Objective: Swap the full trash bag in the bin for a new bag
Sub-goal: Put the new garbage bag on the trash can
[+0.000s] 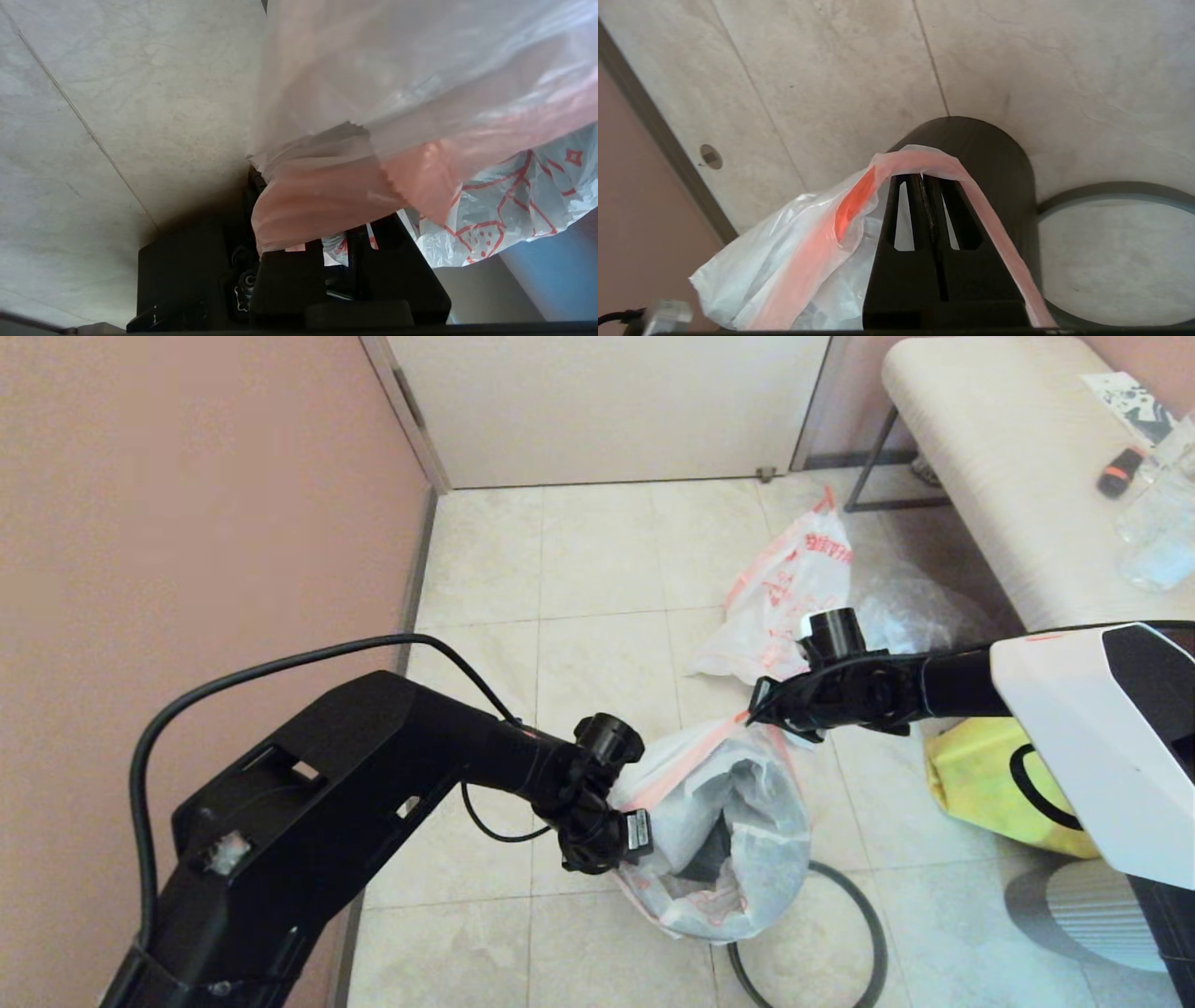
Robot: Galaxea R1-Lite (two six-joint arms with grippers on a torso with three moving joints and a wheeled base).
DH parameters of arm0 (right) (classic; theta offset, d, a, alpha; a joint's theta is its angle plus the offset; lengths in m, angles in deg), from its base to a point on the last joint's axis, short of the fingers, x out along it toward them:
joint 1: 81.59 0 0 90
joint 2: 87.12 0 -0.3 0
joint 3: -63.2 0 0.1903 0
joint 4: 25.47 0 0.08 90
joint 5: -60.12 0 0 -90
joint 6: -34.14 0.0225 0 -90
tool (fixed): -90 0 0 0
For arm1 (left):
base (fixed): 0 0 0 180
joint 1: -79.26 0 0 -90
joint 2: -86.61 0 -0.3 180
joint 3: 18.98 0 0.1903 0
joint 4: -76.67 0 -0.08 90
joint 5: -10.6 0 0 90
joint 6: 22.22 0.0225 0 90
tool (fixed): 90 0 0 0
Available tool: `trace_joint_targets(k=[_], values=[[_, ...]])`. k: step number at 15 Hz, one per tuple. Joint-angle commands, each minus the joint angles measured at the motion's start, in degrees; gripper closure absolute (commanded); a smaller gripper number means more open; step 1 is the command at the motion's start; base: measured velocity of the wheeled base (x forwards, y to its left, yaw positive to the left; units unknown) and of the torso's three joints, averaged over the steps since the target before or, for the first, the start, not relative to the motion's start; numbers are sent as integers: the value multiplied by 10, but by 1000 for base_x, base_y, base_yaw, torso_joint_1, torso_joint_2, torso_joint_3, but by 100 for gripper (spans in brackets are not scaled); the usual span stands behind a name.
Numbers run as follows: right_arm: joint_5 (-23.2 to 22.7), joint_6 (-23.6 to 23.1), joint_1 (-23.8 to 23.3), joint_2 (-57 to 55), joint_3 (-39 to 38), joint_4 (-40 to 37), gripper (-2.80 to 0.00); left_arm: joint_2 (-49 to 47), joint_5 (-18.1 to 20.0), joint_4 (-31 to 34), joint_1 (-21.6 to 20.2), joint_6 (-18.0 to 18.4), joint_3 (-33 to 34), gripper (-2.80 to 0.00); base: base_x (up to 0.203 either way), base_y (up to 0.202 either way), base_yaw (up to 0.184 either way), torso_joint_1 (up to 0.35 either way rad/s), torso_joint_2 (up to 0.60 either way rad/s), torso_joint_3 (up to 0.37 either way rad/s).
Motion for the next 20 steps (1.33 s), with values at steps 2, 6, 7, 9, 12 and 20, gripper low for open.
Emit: trace_joint_targets(k=[2,6,7,9,12,20], values=[[-2,2,11,2,0,-3,0,2,0,1,3,-2,1,0,0,0,0,0,0,0],[-10,2,32,15,-2,-1,0,2,-1,-2,3,1,5,0,0,0,0,0,0,0],[-11,2,36,14,-1,0,0,3,0,-3,4,3,5,0,0,0,0,0,0,0],[-11,0,48,10,1,1,0,3,0,-3,4,4,5,0,0,0,0,0,0,0],[-11,-9,56,-4,8,5,0,4,0,-3,4,4,6,0,0,0,0,0,0,0],[-48,-38,85,-21,35,51,0,7,2,-5,4,6,9,0,0,0,0,0,0,0]])
